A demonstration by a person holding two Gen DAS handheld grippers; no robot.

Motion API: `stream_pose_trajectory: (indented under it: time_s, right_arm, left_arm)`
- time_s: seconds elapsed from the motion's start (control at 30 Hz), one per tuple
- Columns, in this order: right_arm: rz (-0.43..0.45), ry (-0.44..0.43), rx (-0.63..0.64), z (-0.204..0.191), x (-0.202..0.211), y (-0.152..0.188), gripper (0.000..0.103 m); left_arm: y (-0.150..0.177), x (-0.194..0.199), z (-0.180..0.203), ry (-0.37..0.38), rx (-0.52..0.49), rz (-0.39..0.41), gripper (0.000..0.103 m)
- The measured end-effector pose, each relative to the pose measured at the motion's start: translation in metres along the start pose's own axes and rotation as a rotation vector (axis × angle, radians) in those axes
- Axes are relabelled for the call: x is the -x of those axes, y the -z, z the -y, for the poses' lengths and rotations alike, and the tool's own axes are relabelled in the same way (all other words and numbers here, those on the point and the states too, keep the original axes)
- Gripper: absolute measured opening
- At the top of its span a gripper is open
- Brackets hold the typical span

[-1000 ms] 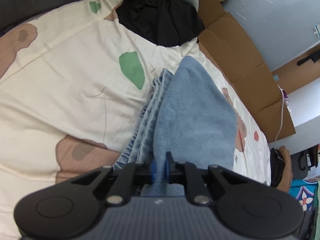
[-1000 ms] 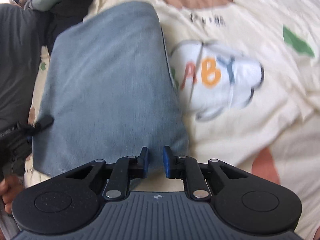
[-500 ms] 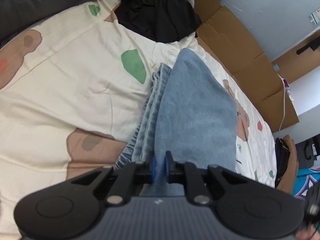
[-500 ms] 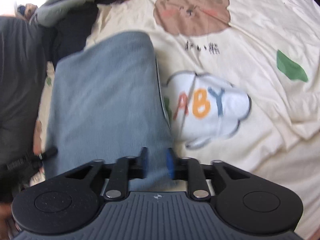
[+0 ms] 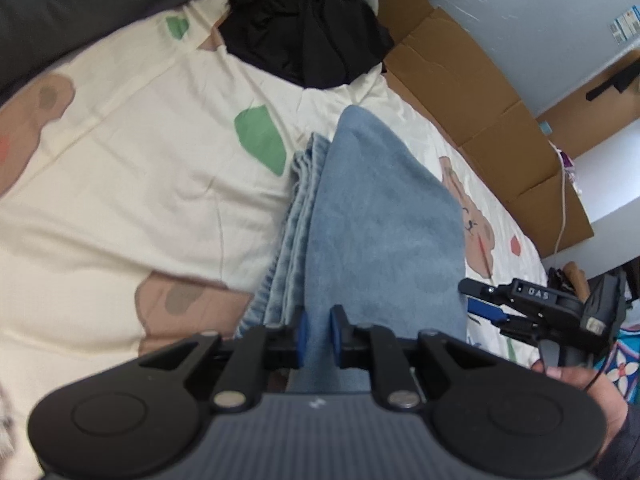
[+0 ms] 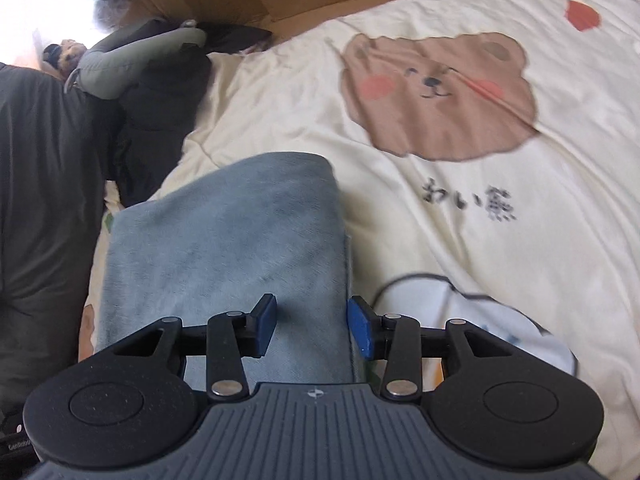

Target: Fold clothes

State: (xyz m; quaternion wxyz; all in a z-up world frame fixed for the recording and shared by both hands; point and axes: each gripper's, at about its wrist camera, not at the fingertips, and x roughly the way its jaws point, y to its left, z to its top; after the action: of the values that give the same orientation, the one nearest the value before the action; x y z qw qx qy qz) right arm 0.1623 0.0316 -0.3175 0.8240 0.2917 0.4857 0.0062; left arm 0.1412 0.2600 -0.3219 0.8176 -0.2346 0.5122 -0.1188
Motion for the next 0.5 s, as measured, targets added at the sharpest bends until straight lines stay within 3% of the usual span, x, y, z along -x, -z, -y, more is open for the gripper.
stream_pose_trajectory:
  time_s: [0.13, 0.23, 0.5]
  right_arm:
    - [-0.010, -0.001, 0.015, 0.000, -0.008, -0.007, 0.046]
    - [-0.024, -0.033, -0.010, 0.009, -0.011, -0.009, 0.052]
    - [-0.081, -0.131, -0.040, 0.028, -0.014, -0.003, 0.056]
  left_arm:
    - [-0.016, -0.005, 0.002, 0.007, -0.003, 0.022, 0.024]
    - [-0.029, -0.011, 0.004, 0.007, -0.032, 0.049, 0.055]
    - [-0.041, -0.042, 0.001, 0.006, -0.028, 0.003, 0.055]
